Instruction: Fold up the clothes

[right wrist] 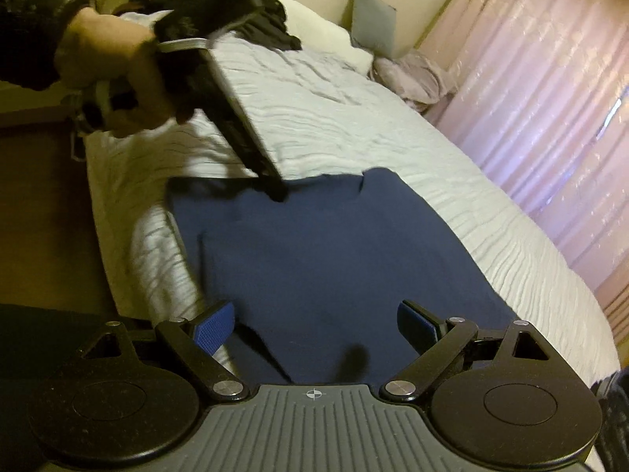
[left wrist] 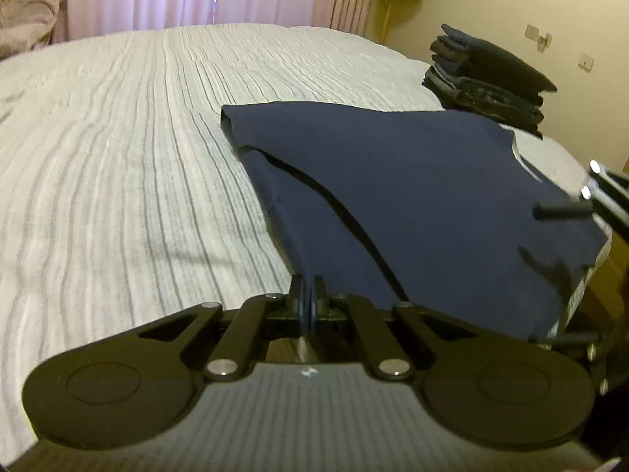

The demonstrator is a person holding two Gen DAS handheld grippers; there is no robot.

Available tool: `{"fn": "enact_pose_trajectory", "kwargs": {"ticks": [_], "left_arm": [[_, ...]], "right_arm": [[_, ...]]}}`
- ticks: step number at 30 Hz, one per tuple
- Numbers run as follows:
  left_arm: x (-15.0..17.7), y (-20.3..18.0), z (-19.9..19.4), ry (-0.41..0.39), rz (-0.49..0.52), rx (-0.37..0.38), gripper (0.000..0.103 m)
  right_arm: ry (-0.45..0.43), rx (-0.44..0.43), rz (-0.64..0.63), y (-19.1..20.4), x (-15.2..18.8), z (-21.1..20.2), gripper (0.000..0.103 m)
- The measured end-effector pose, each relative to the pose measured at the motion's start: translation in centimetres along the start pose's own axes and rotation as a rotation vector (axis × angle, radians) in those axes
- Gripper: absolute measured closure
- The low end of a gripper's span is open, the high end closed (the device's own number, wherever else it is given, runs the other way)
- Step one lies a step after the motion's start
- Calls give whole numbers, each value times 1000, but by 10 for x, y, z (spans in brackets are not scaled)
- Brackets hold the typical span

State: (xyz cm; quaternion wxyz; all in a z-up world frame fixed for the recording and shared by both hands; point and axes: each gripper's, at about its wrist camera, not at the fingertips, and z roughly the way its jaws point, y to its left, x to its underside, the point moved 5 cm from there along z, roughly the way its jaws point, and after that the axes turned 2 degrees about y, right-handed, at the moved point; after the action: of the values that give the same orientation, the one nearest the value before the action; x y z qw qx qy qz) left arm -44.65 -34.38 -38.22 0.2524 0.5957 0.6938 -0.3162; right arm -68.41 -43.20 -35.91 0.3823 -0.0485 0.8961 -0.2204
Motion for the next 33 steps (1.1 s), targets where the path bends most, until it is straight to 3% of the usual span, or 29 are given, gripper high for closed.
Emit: {"fn": "enact_pose_trajectory", "kwargs": {"ticks": [8,13,15,18,21,23,27,31,33], "left_arm": [[11,-1,-30,-15,78,-57,103],[20,-1,-53,-33,145,-113,97],[28,-5,-62,-32,206,-147,89],[41,-22,-72,-26,335,-140,76],[60,-52,-78,-41,564,-106,68],[75,-70,-77,-44,765,-126,62],[91,-79,-61,-46,995,-201,61],[105,-88,-45,-48,1225,-277,63],[105,-90,-42,-39,1249,-271,91]], "right_arm": [[-18,-9,-4,8,-5,-1,11],[-42,-37,-85,32,-11,-8,11],[-46,-35,-123,43,-15,-2,11],[-63,-33,-164,56,-24,7,11],[-72,-36,-178,65,-27,14,11],[-77,-37,-176,68,-28,16,11],[-71,-20,-159,63,-24,18,11],[-58,-10,-123,56,-21,19,11],[-55,-3,-121,57,-20,18,11]]}}
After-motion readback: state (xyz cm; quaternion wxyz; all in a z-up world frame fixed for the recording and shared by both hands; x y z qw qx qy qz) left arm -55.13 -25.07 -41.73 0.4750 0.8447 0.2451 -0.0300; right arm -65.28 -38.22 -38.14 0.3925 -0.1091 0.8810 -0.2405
